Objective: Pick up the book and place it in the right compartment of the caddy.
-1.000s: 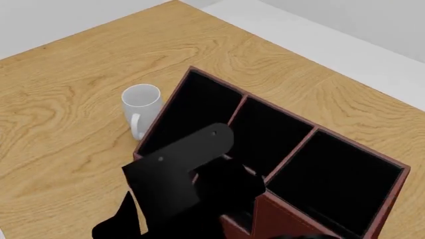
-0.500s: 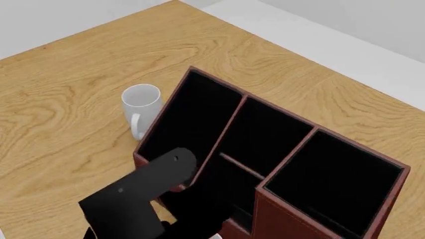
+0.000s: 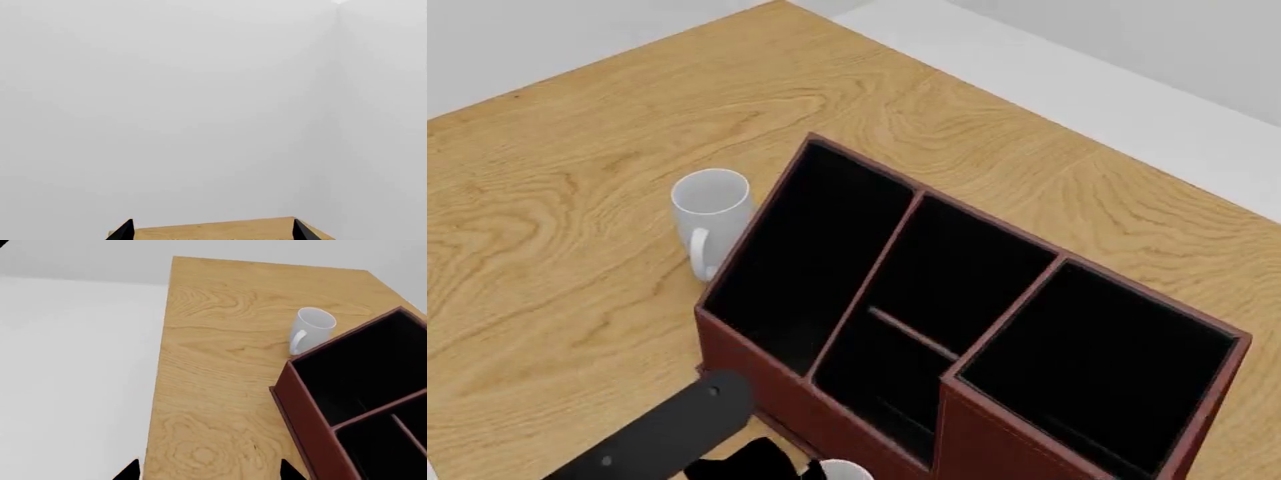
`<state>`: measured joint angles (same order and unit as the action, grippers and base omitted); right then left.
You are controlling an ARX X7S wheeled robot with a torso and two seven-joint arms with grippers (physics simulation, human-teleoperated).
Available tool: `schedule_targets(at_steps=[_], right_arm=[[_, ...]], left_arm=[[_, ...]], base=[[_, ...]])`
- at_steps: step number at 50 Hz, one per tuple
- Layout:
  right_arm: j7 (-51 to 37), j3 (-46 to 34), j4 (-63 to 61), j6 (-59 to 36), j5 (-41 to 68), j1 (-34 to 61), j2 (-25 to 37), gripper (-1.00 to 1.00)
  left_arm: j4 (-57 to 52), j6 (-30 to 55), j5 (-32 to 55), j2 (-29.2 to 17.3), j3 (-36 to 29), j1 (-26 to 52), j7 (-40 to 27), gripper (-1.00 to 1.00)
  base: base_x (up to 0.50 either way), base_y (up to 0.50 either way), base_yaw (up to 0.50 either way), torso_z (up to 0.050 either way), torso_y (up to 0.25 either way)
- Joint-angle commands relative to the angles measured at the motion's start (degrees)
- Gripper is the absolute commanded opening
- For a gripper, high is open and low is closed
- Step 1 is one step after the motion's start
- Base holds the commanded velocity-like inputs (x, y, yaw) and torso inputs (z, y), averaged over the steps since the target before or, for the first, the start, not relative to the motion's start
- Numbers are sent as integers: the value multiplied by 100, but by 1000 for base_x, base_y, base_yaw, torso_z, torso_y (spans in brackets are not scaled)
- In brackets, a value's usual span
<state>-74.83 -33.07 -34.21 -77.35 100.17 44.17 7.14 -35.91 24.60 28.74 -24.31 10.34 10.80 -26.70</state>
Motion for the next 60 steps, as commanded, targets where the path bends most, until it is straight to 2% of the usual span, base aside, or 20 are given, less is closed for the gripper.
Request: schedule_targets(at_steps=[1, 28, 38, 60], right_arm=[[291, -145, 35, 111, -183, -250, 47, 100], [793, -501, 128, 274, -695, -765, 270, 100], [535, -707, 45, 325, -538, -854, 241, 100], [609, -1001, -85, 476, -747, -1166, 321, 100]], left_arm=[[0, -7, 17, -11, -10, -9, -5, 100], [-6, -22, 39, -33, -37, -11, -35, 100], [7, -56, 40, -40, -39, -26, -28, 100], [-65, -38, 103, -71, -14, -61, -70, 100]], base=[[0, 0, 0, 0, 0], [0, 0, 0, 0, 0], [0, 0, 0, 0, 0], [0, 0, 0, 0, 0]])
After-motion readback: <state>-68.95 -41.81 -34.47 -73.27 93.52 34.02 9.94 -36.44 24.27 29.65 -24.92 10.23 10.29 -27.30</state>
